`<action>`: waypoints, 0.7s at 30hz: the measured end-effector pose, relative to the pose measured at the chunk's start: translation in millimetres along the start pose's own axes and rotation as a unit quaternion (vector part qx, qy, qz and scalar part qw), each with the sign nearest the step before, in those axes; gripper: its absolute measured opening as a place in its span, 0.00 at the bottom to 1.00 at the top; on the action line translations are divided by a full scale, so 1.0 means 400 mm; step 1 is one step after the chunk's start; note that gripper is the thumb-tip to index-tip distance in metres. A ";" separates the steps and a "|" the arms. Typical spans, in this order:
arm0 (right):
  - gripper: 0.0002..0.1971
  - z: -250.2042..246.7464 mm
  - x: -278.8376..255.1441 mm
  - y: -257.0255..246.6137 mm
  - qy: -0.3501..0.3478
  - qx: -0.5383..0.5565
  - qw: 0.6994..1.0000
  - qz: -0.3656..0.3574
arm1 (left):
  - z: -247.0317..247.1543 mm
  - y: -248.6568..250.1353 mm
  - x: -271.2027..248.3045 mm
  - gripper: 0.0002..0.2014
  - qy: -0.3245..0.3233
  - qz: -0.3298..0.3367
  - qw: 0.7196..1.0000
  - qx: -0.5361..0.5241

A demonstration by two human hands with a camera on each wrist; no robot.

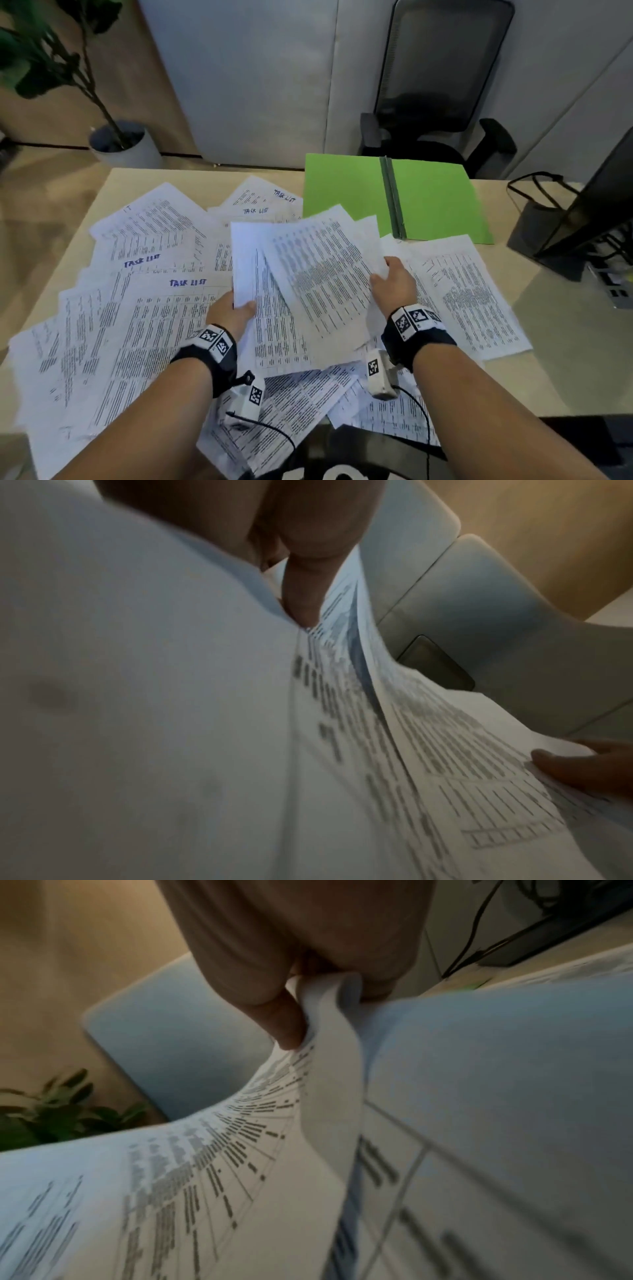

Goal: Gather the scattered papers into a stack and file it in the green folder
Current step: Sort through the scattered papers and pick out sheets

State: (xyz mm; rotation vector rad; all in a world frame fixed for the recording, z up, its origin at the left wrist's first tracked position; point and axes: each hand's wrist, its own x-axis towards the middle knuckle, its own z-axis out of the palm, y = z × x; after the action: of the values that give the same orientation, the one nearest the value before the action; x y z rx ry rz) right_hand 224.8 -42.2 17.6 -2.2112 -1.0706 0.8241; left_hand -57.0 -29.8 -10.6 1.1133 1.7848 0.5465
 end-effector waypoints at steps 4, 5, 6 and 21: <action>0.24 0.012 0.001 0.047 -0.005 -0.011 0.999 0.048 | 0.004 -0.032 0.014 0.18 -0.010 -0.030 0.997 0.072; 0.24 0.018 -0.001 0.050 -0.008 0.000 0.999 0.053 | 0.006 -0.038 0.017 0.19 -0.012 -0.032 0.997 0.063; 0.24 0.024 -0.005 0.046 -0.016 0.012 0.998 0.060 | 0.011 -0.044 0.020 0.19 -0.013 -0.027 0.998 0.058; 0.15 0.046 0.001 -0.016 -0.035 0.078 0.996 0.025 | 0.052 0.017 0.031 0.28 0.015 -0.010 1.000 -0.015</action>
State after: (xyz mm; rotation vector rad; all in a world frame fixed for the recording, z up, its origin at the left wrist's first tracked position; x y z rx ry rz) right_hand 208.6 -34.4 9.7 -2.1006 -0.9518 0.9786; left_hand -37.6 -17.7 -21.2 1.0715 1.8056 0.5798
